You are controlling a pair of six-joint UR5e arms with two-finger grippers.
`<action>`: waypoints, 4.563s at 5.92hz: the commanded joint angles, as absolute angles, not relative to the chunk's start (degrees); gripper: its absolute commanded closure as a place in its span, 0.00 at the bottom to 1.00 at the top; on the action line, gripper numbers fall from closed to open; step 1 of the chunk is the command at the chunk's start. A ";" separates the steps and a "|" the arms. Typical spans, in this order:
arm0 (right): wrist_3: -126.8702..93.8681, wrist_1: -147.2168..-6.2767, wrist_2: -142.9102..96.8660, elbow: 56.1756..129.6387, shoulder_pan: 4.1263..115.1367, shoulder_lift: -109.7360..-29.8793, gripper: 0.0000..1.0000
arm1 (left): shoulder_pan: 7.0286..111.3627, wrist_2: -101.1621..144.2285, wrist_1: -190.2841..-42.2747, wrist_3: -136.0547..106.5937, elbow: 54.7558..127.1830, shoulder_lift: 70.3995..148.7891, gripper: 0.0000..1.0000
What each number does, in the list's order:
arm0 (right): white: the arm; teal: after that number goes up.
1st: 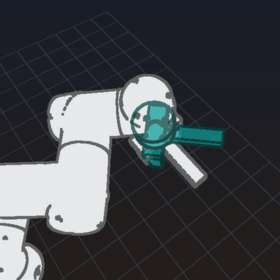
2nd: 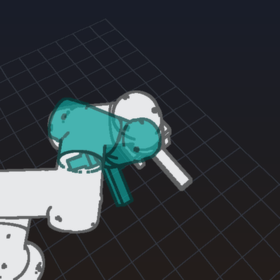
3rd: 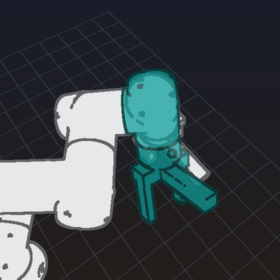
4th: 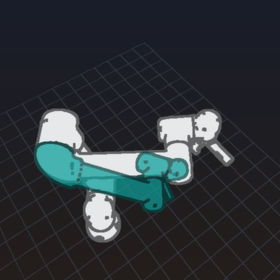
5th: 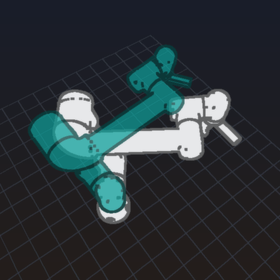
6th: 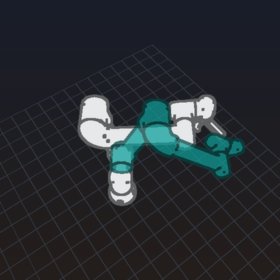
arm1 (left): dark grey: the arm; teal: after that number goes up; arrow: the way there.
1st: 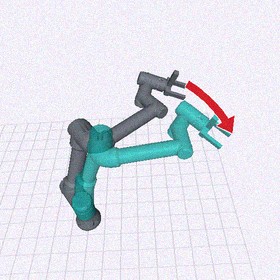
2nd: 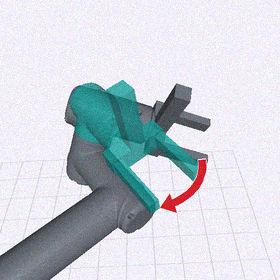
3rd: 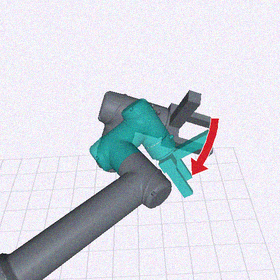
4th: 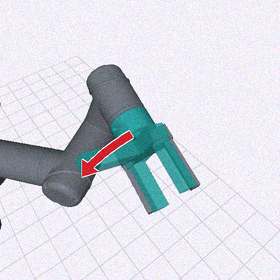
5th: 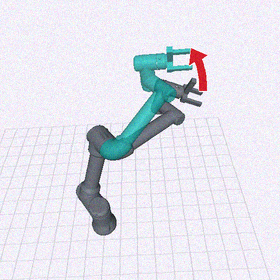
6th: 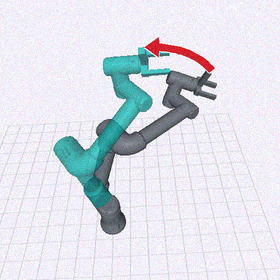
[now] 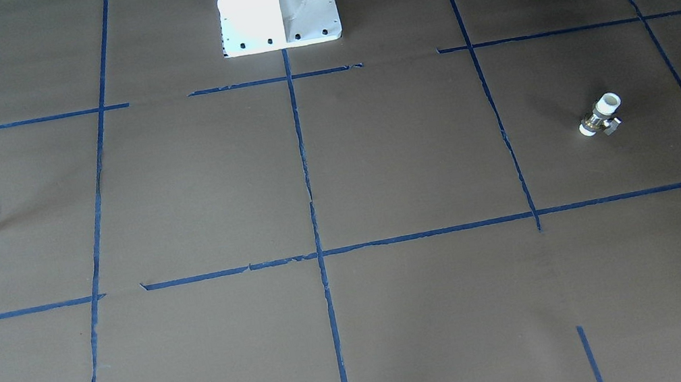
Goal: Assemble PPR valve and pipe with both arms
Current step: 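Move the left gripper down toward the white PPR pipe piece, then close the left gripper on the white PPR pipe piece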
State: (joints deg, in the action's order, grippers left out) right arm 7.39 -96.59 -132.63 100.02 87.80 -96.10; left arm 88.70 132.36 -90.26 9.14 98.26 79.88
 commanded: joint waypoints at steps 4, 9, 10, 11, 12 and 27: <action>7.56 -96.59 -132.72 101.07 87.80 -96.15 0.00 | 88.51 132.54 -90.88 9.06 98.79 79.89 0.00; 7.91 -90.67 -132.54 101.00 87.80 -97.28 0.00 | 87.98 133.59 -91.05 9.23 101.24 87.10 0.00; 7.30 -83.13 -133.24 99.77 87.80 -97.90 0.00 | 86.76 135.07 -92.88 8.79 102.38 86.75 0.00; 5.90 -83.23 -133.42 99.32 87.72 -97.82 0.00 | 82.75 136.13 -93.16 2.09 103.09 86.84 0.00; 5.11 -84.28 -134.64 99.14 87.54 -97.39 0.00 | 78.44 135.71 -95.86 -8.68 104.57 86.75 0.00; 4.66 -89.82 -135.88 100.28 87.54 -96.42 0.00 | 55.63 124.02 -113.64 -38.50 102.48 87.10 0.91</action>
State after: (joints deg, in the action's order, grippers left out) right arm 4.66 -89.82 -135.88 100.21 87.54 -96.48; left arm 55.64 124.14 -113.73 -38.46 102.43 87.14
